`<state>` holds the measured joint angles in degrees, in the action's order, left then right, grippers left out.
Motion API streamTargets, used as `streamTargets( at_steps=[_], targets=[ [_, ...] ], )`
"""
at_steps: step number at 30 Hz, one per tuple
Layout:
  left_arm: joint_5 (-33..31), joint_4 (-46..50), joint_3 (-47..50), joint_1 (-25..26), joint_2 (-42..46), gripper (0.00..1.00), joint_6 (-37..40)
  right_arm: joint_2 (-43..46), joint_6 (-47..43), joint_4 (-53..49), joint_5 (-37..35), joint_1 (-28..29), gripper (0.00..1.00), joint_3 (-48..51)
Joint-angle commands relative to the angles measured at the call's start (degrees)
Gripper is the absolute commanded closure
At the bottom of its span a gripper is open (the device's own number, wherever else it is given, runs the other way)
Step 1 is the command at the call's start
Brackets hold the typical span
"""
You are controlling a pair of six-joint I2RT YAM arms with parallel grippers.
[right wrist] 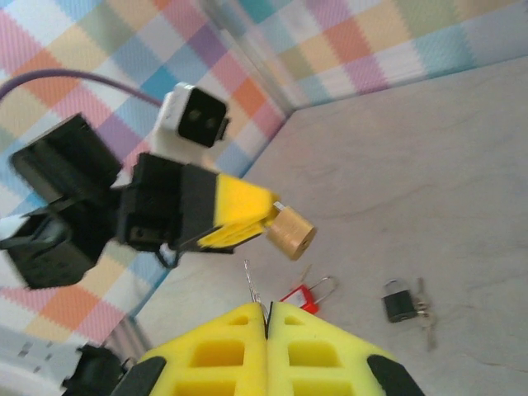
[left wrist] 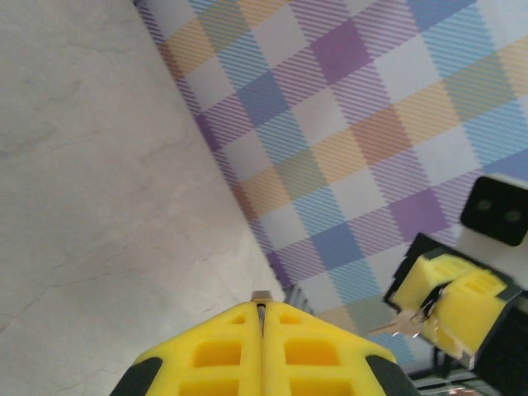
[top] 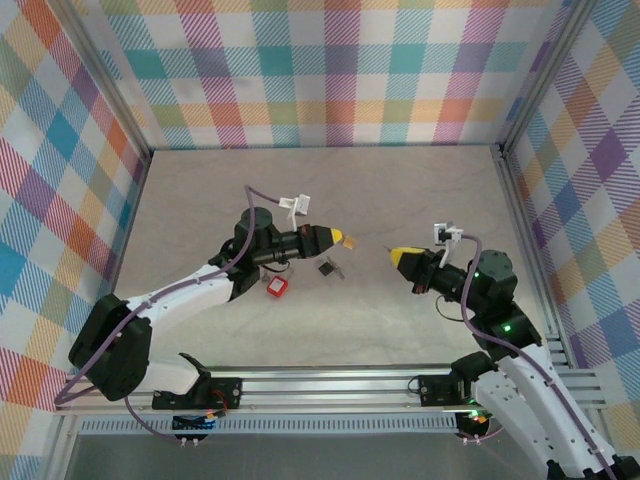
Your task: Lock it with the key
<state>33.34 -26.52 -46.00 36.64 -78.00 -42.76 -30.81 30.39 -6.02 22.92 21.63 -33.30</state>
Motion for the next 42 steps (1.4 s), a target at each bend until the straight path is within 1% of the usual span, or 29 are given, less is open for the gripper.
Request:
streamTargets(
  at_steps=[1,6,9,14,17,26,32,41,42],
  targets=[
    [-2.74,8.84,-3.73,1.39,-2.27,1.0,7.33,0.74,-1.99,-5.67,-8.1,-0.71,1.0,-2.58],
    [-5.94,16.41,-9.04,3.8,-6.95,1.0,11.97,1.71,-1.3,-7.72,-14.3,-1.14,1.0,-2.92],
    [-7.09,19.81,-12.31,4.52,-10.16,1.0,13.25,1.72,-1.05,-8.8,-17.12,-1.33,1.0,-3.39],
    [-9.42,25.53,-18.16,6.36,-16.64,1.0,14.97,0.72,-0.69,-10.08,-20.14,-1.73,1.0,-3.83],
    [-9.7,27.05,-21.16,7.25,-20.6,1.0,15.04,-0.53,0.04,-10.82,-21.64,-2.02,1.0,-3.77],
    [-10.21,32.06,-30.58,8.44,-32.31,1.0,16.99,-1.21,0.77,-11.2,-21.22,-3.38,1.0,-2.78],
    [-8.78,36.04,-37.13,8.42,-39.06,1.0,18.55,-0.84,1.11,-11.2,-20.5,-3.82,1.0,-2.1],
    [-10.57,41.95,-44.07,8.4,-45.66,1.0,21.07,-0.67,1.3,-11.03,-19.67,-4.15,1.0,-1.67],
    [-10.53,44.03,-44.58,8.41,-46.17,1.0,21.27,-0.58,1.34,-10.96,-19.59,-4.23,1.0,-1.59]
  ],
)
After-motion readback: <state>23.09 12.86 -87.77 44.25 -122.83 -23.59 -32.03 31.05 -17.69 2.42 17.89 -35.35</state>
